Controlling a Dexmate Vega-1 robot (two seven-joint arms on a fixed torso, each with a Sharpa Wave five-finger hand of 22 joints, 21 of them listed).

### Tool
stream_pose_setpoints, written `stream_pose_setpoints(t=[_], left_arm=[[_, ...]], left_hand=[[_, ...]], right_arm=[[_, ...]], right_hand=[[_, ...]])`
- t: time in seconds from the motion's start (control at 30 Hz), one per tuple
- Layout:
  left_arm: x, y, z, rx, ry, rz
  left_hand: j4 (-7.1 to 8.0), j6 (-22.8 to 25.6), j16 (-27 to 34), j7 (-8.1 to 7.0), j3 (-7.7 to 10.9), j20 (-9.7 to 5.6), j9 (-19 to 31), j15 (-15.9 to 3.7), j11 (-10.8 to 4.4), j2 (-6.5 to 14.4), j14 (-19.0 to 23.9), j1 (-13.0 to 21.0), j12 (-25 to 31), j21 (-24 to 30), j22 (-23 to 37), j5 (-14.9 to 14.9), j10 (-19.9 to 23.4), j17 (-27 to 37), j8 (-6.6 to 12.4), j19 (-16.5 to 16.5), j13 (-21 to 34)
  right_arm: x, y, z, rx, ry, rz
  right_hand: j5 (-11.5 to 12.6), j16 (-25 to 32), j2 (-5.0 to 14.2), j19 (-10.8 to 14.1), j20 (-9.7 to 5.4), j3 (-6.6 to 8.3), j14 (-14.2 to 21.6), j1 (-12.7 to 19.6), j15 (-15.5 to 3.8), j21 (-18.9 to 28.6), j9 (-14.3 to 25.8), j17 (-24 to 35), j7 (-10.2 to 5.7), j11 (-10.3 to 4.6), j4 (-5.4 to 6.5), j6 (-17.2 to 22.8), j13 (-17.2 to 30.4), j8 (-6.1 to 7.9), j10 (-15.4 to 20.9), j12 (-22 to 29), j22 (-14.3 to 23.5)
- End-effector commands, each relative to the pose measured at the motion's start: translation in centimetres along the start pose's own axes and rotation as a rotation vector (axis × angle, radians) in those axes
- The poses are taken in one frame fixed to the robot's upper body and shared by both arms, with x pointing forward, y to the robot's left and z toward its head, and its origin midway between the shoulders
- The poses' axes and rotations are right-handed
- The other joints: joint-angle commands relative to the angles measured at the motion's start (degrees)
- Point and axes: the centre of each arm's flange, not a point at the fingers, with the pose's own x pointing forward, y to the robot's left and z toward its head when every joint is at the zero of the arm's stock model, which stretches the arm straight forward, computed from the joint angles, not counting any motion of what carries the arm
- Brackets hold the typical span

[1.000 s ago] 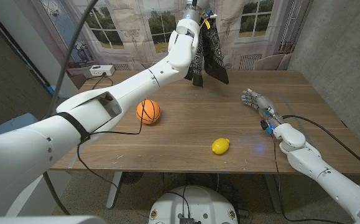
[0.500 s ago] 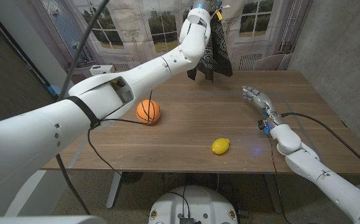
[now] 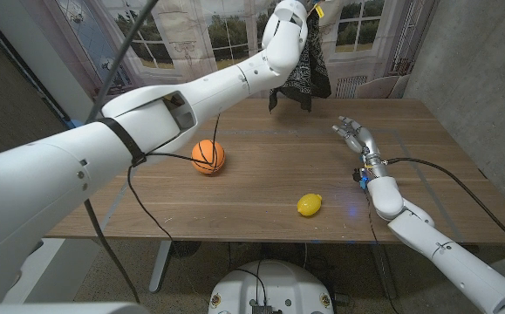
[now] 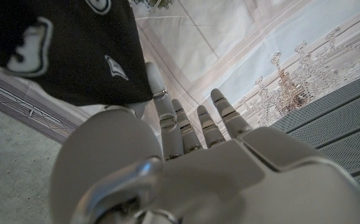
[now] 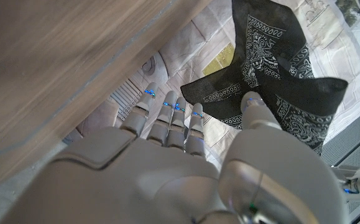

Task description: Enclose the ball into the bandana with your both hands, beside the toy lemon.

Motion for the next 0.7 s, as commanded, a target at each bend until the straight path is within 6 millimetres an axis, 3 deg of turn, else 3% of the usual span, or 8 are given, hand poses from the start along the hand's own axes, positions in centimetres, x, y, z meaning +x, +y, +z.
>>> stream_pose_setpoints(t=[0.03,0.2,0.37,0.7], left_arm=[[0.4,2.1,1.1,-0.026,-0.044,-0.025],[0.5,2.0,1.4,-0.043,-0.060,-0.045],[0.7,1.9,1.8,-0.079,-0.074,-0.083],[1.2,2.7,3.0,-0.091,-0.090,-0.098]], left_hand=[[-0.42,3.6,0.2,-3.13,0.53,-0.03,0.8,-1.64,-0.12,-0.6,-0.1,0.3,0.0,0.1,0.1,1.0,1.2,0.1,1.04,-0.2,0.0],[-0.55,4.2,0.3,-3.07,0.88,0.05,1.1,-1.63,-0.01,-1.0,0.1,0.0,0.1,0.1,0.1,1.9,2.2,0.1,1.62,-0.3,-0.1],[-0.68,4.8,0.4,-3.05,1.10,0.09,1.2,-1.80,0.06,-1.4,0.4,-0.2,0.1,0.1,0.0,2.5,2.7,0.1,2.06,-0.3,-0.1],[-0.86,5.1,0.5,-2.72,1.73,0.23,1.5,-1.81,0.32,-2.0,0.6,-0.5,0.1,0.1,0.0,3.8,3.4,0.1,2.72,-0.3,-0.2]], right_arm=[[0.5,1.2,1.4,-0.162,-0.050,-0.180],[0.4,1.8,1.5,-0.161,-0.054,-0.284],[0.8,2.3,2.3,-0.190,-0.074,-0.254],[1.4,4.4,3.4,-0.318,-0.082,-0.167]], right_hand=[[0.5,0.5,-0.72,0.5,-0.23,-0.32,0.9,0.1,-0.25,0.4,0.1,0.1,-0.06,-0.14,0.47,1.3,0.1,0.49,1.1,0.6,0.1],[0.6,0.6,-0.88,0.5,-0.30,-0.37,1.2,0.6,-0.78,0.4,0.1,0.1,-0.36,-0.43,0.44,1.7,0.1,0.60,1.3,0.7,0.1],[1.0,0.5,-1.06,0.4,-0.57,-0.28,1.2,1.7,-0.98,0.3,0.1,0.2,-0.86,-0.79,0.22,1.4,0.1,0.36,0.8,0.5,0.0],[1.6,-1.1,-1.52,-0.5,-0.85,-0.90,-2.7,3.5,-0.38,0.0,0.1,0.4,-1.47,-1.42,0.73,-3.4,-0.1,-1.34,-4.2,-1.8,0.1]])
